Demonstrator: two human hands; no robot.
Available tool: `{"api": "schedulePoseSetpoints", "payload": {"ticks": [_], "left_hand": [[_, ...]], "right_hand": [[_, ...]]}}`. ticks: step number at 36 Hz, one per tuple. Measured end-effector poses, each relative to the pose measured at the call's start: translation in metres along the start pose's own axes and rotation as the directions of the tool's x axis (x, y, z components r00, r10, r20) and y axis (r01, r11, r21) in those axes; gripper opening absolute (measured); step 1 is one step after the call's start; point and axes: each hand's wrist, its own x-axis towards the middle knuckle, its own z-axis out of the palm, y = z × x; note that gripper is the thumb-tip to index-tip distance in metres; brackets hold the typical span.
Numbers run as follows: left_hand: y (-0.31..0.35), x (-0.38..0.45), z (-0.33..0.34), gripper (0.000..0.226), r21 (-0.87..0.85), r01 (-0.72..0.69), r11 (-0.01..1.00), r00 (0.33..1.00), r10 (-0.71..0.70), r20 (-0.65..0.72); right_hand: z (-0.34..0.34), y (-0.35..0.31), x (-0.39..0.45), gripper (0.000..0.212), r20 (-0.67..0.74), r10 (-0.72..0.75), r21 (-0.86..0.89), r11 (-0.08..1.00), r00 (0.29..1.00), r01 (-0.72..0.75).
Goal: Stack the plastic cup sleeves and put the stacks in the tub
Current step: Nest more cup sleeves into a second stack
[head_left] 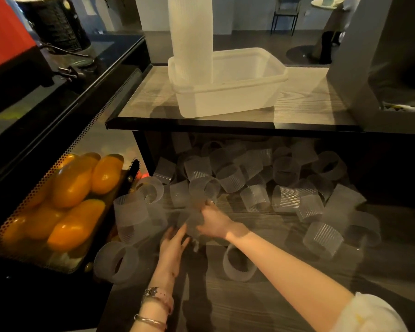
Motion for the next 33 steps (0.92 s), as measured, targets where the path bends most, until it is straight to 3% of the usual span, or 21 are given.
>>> {"api": "schedulePoseSetpoints", "payload": {"ticks": [3,8,11,20,26,33], "left_hand": [[-0.002,-0.004,0.000,0.069,0.084,-0.042,0.996,0.999,0.042,0.005],[-0.006,-0.012,0.007,0.054,0.279,-0.167,0.945,0.986,0.161,0.046],[-0.004,-0.019,0.012,0.049,0.284,-0.226,0.932,0.974,0.216,0.065],[-0.001,-0.039,0.031,0.050,0.305,-0.411,0.859,0.908,0.358,0.217],[-0.001,-0.051,0.042,0.063,0.370,-0.484,0.793,0.866,0.376,0.329],[-0.002,-0.074,0.054,0.061,0.422,-0.610,0.670,0.784,0.437,0.440]], "right_hand": [[0.001,0.005,-0.007,0.036,-0.025,-0.027,0.024,0.999,0.999,0.027],[0.005,0.011,-0.016,0.056,-0.169,0.037,0.178,0.984,0.985,-0.006],[0.005,0.016,-0.022,0.061,-0.186,0.122,0.292,0.954,0.975,-0.064],[-0.006,0.035,-0.059,0.069,-0.292,0.158,0.438,0.899,0.943,-0.015],[-0.017,0.040,-0.090,0.060,-0.375,0.164,0.514,0.856,0.912,0.057],[-0.017,0.047,-0.134,0.058,-0.427,0.192,0.556,0.827,0.884,0.089]]}}
